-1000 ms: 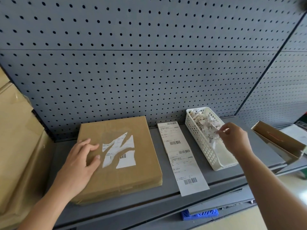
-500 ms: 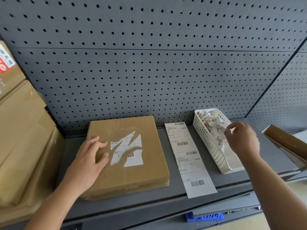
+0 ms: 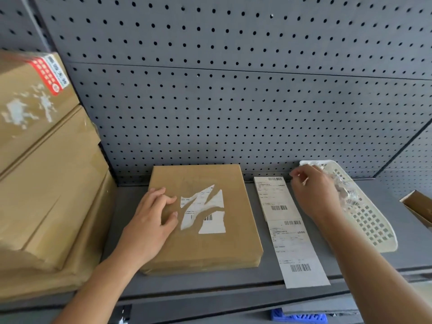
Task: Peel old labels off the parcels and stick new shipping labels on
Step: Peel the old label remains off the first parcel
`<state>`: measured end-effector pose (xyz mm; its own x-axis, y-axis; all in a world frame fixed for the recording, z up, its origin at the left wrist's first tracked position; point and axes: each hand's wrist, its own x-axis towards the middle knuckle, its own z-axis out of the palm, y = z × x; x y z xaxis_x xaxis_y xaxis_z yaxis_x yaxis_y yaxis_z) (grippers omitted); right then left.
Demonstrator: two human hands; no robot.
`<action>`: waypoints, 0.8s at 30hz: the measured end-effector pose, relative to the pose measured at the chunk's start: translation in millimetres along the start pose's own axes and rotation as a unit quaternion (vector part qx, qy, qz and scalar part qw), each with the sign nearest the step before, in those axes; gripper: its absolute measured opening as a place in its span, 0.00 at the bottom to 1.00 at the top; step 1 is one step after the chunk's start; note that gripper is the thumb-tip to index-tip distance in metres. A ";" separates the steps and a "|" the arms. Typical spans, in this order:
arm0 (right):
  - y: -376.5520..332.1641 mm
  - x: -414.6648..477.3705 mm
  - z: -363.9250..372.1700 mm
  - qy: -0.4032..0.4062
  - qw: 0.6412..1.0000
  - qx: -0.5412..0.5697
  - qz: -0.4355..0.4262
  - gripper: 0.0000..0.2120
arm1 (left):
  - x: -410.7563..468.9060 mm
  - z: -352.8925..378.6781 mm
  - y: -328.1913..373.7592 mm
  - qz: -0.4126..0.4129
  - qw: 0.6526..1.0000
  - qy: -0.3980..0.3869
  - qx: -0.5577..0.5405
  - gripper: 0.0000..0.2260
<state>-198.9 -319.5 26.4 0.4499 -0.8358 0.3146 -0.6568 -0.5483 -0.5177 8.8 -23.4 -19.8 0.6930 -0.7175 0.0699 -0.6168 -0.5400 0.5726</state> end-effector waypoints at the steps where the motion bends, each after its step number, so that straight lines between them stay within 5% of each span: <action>1: -6.1 -1.2 4.1 -0.009 1.000 0.004 -0.009 0.07 | -0.4 -0.2 0.1 0.000 1.000 0.000 0.001 0.15; 24: -109.0 -32.5 90.0 -0.157 0.980 0.023 -0.118 0.11 | -1.1 -2.1 -0.4 0.008 1.000 -0.002 -0.003 0.17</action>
<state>-87.4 -230.1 1.0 0.7553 -0.6319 0.1738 -0.4864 -0.7182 -0.4976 9.1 -21.4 -18.4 0.6814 -0.7280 0.0753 -0.6254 -0.5257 0.5767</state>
